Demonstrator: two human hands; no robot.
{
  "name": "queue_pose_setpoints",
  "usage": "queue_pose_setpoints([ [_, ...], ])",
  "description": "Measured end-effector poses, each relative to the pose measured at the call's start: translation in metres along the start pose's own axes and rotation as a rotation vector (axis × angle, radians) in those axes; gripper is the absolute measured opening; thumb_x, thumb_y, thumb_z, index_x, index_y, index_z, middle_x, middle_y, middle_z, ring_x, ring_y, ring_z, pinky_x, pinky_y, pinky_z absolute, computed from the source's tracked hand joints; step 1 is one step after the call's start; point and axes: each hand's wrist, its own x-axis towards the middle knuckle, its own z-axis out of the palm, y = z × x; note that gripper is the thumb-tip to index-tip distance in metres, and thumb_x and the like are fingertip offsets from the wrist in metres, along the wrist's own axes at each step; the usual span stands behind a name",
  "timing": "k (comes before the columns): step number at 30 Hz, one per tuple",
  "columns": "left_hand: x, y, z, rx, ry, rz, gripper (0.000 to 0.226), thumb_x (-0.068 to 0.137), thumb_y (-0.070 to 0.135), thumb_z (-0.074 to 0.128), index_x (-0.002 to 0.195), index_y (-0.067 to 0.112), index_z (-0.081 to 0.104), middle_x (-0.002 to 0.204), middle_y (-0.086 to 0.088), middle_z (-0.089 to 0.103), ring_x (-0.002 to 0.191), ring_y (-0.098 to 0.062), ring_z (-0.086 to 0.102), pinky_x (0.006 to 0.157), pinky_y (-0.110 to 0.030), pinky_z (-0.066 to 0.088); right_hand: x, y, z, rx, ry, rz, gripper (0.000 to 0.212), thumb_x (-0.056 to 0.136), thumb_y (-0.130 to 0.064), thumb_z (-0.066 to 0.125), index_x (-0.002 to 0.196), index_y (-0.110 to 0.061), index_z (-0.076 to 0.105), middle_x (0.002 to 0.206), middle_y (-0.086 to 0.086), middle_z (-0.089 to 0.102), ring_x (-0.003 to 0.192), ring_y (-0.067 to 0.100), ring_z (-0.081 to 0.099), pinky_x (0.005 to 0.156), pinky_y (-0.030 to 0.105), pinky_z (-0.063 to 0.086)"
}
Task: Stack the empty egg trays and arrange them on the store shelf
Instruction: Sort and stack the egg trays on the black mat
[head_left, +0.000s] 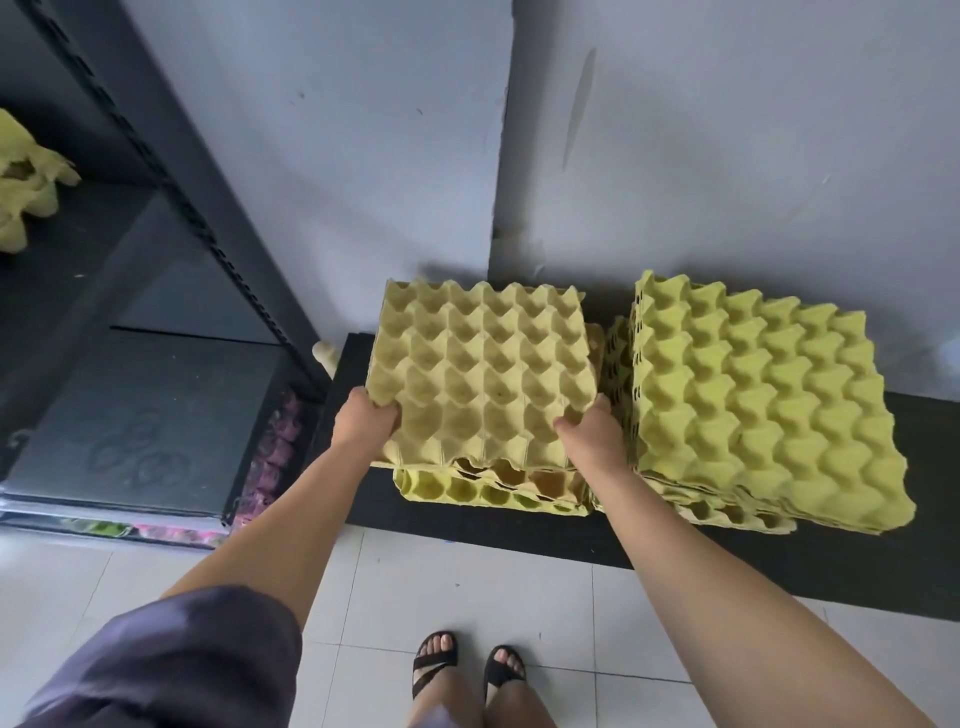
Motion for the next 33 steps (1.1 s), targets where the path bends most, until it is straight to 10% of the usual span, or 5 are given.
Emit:
queue_pose_setpoints([
  [19,-0.125,0.114,-0.126,-0.170,0.105,0.355,0.039,0.092,0.033,0.052,0.116,0.002,0.049,0.104,-0.007,0.058,0.094,-0.026,0.054,0.075,-0.033,0.040,-0.130,-0.099,-0.167,0.207,0.323,-0.196,0.039,0.067,-0.036,0.058,0.095,-0.010,0.055,0.098,0.013,0.061,0.081,0.030,0.061,0.064,0.033,0.049],
  [33,-0.247,0.080,-0.217,-0.309,0.307,0.537,0.054,0.076,0.053,0.061,0.112,0.013,0.053,0.111,-0.008,0.057,0.100,-0.025,0.058,0.085,-0.044,0.051,-0.255,-0.118,-0.201,0.297,0.413,-0.551,0.064,0.085,-0.028,0.060,0.144,-0.018,0.038,0.130,0.013,0.044,0.114,0.029,0.052,0.089,0.035,0.043],
])
